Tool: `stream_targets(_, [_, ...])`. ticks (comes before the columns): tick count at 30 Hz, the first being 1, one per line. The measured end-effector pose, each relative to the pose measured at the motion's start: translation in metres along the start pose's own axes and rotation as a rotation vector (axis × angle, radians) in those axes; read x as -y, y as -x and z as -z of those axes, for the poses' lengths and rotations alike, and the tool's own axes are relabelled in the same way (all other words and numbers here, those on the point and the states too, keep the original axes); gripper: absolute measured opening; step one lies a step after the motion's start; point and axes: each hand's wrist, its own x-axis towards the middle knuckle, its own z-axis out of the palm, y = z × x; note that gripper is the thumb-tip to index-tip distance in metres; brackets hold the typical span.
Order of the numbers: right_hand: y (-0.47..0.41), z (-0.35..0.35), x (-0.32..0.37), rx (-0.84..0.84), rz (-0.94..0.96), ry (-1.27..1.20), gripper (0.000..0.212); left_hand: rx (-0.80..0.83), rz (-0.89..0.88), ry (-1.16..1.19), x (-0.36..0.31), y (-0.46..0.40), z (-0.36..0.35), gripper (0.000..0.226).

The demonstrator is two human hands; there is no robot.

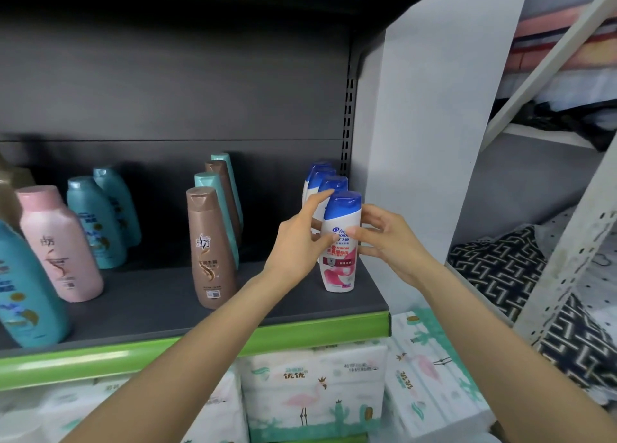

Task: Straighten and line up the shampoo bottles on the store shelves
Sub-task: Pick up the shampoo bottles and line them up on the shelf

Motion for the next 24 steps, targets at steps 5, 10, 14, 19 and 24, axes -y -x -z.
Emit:
stream_targets(5, [0.001,0.003,0.001,-0.009,-0.029,0.004,0.033,-0.015,0.000,-0.024,-0.003,0.002,-0.003,0.065])
stream_targets(10, [0.002,0.004,0.003,-0.012,-0.044,0.034,0.033,-0.006,-0.002,-0.032,-0.004,0.002,-0.002,0.064])
stream_targets(14, [0.001,0.005,0.008,-0.012,-0.052,0.069,0.029,0.013,0.008,-0.010,-0.003,0.000,0.003,0.065])
stream_targets(19, [-0.012,0.010,0.027,-0.159,-0.008,0.088,0.026,-0.140,0.046,0.018,-0.007,-0.018,0.022,0.041])
stream_targets(24, [-0.048,0.021,0.046,-0.249,0.051,0.224,0.013,-0.162,0.065,-0.043,-0.005,-0.047,0.031,0.025])
